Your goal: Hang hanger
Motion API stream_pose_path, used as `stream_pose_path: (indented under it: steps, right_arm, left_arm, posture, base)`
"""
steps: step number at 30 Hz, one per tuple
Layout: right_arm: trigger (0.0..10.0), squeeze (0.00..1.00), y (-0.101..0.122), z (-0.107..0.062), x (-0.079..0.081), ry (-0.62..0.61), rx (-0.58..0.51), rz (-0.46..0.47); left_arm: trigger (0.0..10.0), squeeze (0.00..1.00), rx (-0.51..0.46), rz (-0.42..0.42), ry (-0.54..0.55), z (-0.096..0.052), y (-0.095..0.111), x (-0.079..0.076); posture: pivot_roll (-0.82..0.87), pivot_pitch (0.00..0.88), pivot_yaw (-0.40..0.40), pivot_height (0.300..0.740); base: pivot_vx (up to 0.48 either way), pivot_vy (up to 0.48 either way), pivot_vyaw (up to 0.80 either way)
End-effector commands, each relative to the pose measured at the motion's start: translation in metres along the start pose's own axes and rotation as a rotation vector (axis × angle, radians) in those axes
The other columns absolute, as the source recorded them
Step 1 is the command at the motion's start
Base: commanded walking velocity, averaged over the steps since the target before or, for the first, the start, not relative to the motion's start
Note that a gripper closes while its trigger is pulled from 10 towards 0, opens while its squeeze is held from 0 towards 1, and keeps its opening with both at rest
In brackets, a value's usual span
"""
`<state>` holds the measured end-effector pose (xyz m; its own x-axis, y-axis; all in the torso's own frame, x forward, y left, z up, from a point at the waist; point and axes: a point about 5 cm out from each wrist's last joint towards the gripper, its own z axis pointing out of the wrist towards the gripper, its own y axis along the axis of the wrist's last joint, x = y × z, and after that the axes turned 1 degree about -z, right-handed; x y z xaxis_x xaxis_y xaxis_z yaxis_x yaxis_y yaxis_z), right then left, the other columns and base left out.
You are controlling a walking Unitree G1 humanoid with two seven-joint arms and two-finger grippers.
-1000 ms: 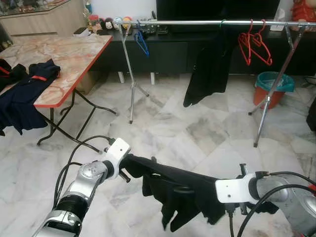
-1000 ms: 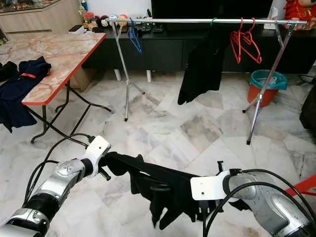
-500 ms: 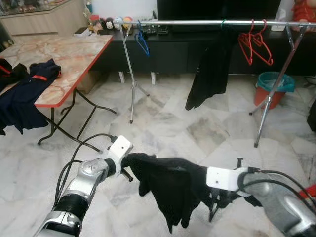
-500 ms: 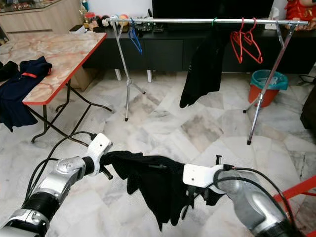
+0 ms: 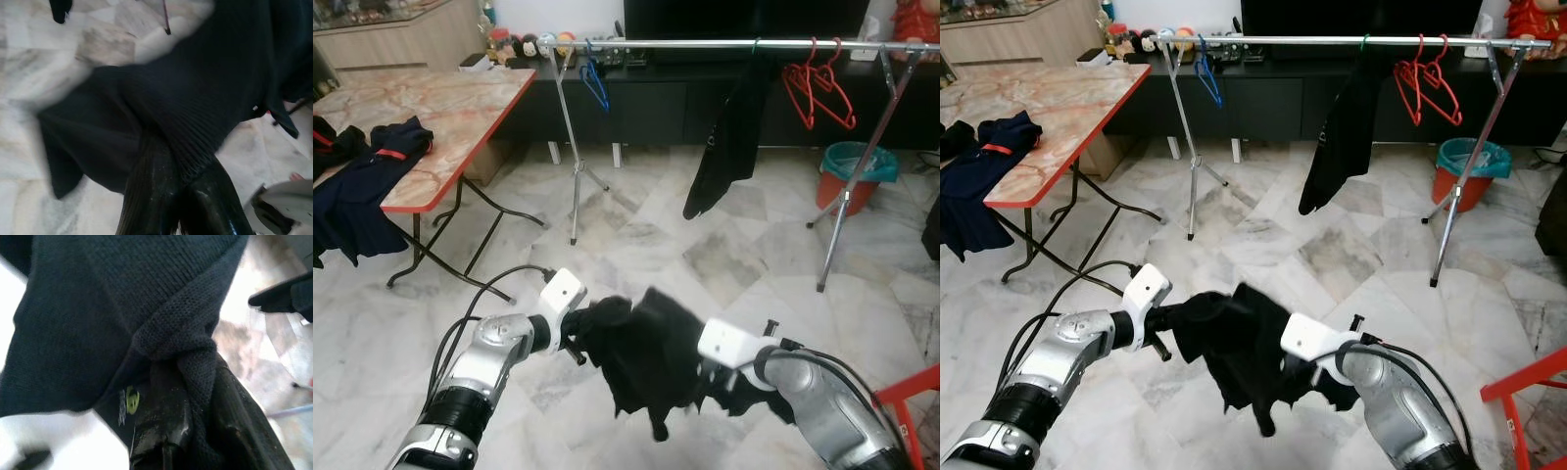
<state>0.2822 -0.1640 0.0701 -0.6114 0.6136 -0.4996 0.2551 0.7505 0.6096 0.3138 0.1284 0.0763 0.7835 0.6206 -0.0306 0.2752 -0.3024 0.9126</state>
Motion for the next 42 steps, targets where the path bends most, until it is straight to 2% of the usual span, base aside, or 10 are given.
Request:
stream_pose_path:
  steps: [1, 7, 9, 10, 13, 14, 15, 17, 29, 42]
  right_arm:
    - [0.0, 0.00, 0.007, 0.000, -0.010, -0.042, -0.031, 0.039]
    - [0.0, 0.00, 0.012, 0.004, -0.011, -0.073, -0.093, 0.203]
    - [4.6, 0.00, 0.019, 0.004, -0.010, -0.061, -0.152, 0.246]
    - [10.0, 0.00, 0.020, 0.004, -0.010, -0.059, -0.168, 0.259]
    - [10.0, 0.00, 0.019, 0.003, -0.013, -0.089, -0.161, 0.238]
    - [10.0, 0.00, 0.016, 0.003, -0.015, -0.097, -0.155, 0.235]
    - [10.0, 0.00, 0.013, 0.003, -0.017, -0.099, -0.147, 0.238]
    - [10.0, 0.00, 0.012, 0.002, -0.019, -0.111, -0.154, 0.269]
    - [10.0, 0.00, 0.015, 0.000, -0.033, -0.161, -0.223, 0.403]
    - [10.0, 0.00, -0.005, -0.014, -0.045, 0.031, -0.251, 0.250]
  left_arm:
    - [10.0, 0.00, -0.001, 0.013, -0.015, -0.001, 0.003, -0.002]
    - [10.0, 0.00, 0.003, -0.003, -0.027, 0.000, 0.001, -0.006]
    - [10.0, 0.00, 0.006, -0.005, -0.037, 0.000, 0.001, -0.008]
    - [10.0, 0.00, 0.006, -0.004, -0.044, 0.000, 0.001, -0.009]
    - [10.0, 0.00, 0.003, -0.010, -0.055, 0.001, 0.001, -0.010]
    - [10.0, 0.19, 0.002, -0.012, -0.060, 0.001, 0.001, -0.011]
    - [10.0, 0.80, -0.001, -0.016, -0.069, 0.001, 0.001, -0.012]
    - [10.0, 1.00, -0.003, -0.019, -0.075, 0.001, 0.001, -0.013]
    - [10.0, 1.00, -0.020, -0.012, -0.085, -0.005, 0.004, -0.011]
    - [10.0, 1.00, -0.136, 0.051, 0.042, -0.039, 0.034, 0.023]
  posture:
    - [-0.02, 0.000, 0.091, 0.740]
    - [-0.02, 0.000, 0.092, 0.740]
    - [-0.02, 0.000, 0.092, 0.740]
    - [-0.02, 0.000, 0.092, 0.740]
    - [-0.01, 0.000, 0.091, 0.740]
    - [-0.02, 0.000, 0.091, 0.740]
    - [-0.02, 0.000, 0.090, 0.740]
    - [-0.02, 0.000, 0.090, 0.740]
    - [-0.01, 0.000, 0.089, 0.740]
    - [0.00, 0.000, 0.080, 0.740]
  base:
    - [0.000, 0.000, 0.00]
    - [0.000, 0.000, 0.00]
    - [0.000, 0.000, 0.00]
    - [0.000, 0.000, 0.00]
    - [0.000, 0.000, 0.00]
    - [0.000, 0.000, 0.00]
    - [0.000, 0.000, 0.00]
    - [0.000, 0.000, 0.00]
    - [0.000, 0.000, 0.00]
    - [0.000, 0.000, 0.00]
